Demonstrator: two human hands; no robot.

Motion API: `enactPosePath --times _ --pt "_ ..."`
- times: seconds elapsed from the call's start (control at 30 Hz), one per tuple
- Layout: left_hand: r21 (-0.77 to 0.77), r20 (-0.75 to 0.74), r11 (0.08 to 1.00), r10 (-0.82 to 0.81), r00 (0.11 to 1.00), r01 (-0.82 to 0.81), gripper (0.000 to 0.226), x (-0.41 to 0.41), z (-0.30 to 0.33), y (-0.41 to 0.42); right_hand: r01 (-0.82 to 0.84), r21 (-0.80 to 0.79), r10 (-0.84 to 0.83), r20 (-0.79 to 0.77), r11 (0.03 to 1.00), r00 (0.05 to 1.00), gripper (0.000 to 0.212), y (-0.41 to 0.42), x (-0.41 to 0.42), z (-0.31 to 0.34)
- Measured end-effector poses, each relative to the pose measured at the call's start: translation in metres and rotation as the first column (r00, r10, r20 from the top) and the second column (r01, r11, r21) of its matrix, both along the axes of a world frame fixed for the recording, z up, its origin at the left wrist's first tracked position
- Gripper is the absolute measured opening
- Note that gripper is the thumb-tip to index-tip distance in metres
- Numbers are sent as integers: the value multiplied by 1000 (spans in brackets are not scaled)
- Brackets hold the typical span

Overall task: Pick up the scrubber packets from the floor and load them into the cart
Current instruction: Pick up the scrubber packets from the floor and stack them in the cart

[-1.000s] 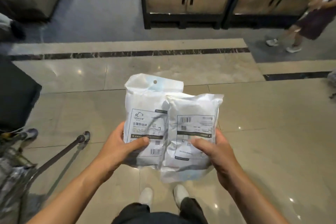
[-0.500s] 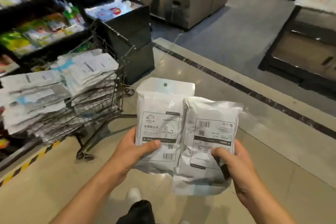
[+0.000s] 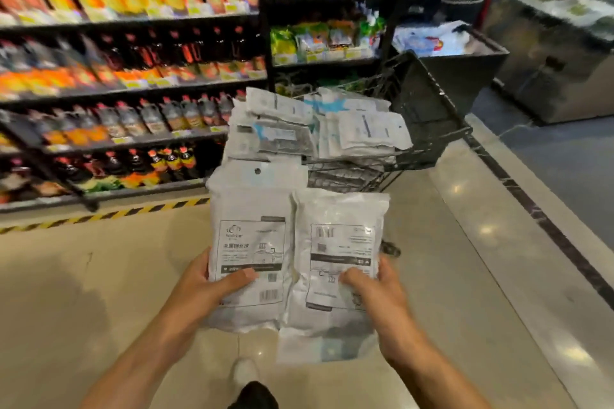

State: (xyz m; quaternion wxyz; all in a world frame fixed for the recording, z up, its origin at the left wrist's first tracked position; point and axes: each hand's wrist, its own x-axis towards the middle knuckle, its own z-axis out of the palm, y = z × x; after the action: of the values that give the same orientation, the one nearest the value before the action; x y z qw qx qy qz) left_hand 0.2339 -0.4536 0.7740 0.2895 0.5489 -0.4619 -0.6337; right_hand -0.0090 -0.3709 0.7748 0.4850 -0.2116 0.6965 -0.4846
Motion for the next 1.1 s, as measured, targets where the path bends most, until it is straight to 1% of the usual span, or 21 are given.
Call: enactPosePath --times 0.1,0.2,0.3,0.43,0.5,0.57,0.73,0.83,0.93,0.97,1.03,1.1 --pt "15 -10 994 109 994 -109 79 49 0 -40 -48 0 48 -2 999 999 37 -61 41 4" --pt "39 -13 986 165 986 -164 77 85 2 -86 -120 3 120 25 993 992 37 -115 77 8" --pt "31 -3 982 187 982 -186 82 109 7 -145 -182 -9 182 56 983 982 38 -166 106 7" --pt "-7 21 988 156 987 -156 76 121 16 -219 -159 -25 160 95 987 983 42 -221 123 6" --pt "-29 23 993 118 993 -117 79 120 21 -251 -166 -38 169 93 985 981 45 -245 120 8" --pt "-7 30 997 78 996 -78 80 116 22 -287 -184 -29 186 92 982 978 54 -273 112 9" --pt "28 56 999 18 998 -19 99 89 24 -367 -161 -17 161 82 987 983 53 -343 89 1" --pt "25 64 999 31 997 -33 109 73 27 -417 -112 -39 115 102 993 988 52 -389 75 -5" --pt "23 117 998 50 992 -53 128 60 32 -461 -80 -29 84 143 996 986 56 -429 67 -10" --pt "23 120 997 65 991 -68 130 56 35 -473 -72 -22 74 162 997 984 55 -443 65 -10" --pt "-3 127 997 76 989 -76 127 46 43 -495 -61 -1 60 179 998 982 49 -469 61 -9" --pt "-41 134 998 54 989 -49 108 37 47 -515 -45 26 40 174 999 984 46 -490 56 -14"
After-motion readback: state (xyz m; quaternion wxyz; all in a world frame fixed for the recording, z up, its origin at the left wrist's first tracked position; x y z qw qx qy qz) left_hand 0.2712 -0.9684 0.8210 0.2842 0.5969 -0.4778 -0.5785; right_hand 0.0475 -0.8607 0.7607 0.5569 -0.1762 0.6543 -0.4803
